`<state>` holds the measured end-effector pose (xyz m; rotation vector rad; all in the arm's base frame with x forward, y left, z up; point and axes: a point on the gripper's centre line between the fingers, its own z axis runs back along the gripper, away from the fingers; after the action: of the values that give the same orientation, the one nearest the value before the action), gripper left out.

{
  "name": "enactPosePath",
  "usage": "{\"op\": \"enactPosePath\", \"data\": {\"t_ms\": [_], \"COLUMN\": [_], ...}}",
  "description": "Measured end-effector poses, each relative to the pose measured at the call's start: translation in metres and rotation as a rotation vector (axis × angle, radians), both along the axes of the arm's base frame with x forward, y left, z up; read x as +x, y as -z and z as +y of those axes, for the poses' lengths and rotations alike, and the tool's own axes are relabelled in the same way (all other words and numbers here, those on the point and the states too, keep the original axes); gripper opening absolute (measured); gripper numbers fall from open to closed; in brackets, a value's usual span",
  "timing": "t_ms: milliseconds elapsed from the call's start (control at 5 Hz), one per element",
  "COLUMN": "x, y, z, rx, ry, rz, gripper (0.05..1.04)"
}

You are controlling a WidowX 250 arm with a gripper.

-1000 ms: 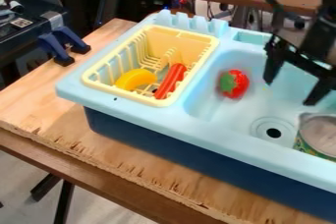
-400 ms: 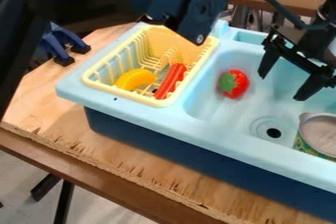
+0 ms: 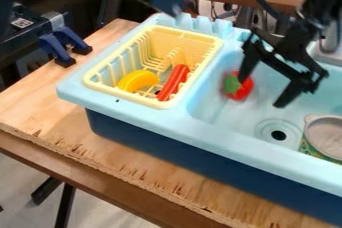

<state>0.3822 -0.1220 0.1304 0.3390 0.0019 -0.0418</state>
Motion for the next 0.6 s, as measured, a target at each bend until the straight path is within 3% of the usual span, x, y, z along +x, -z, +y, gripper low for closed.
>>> {"op": "enactPosePath", "data": {"t_ms": [400,600], "x": [0.02,0.024], "y": [-0.011,-0.006], "z": [0.008,0.009], "rx": [-0.033,-0.017], "ry": [0.111,0.135], "rz": [-0.054,-0.054], "gripper": [1.001,1.001]}}
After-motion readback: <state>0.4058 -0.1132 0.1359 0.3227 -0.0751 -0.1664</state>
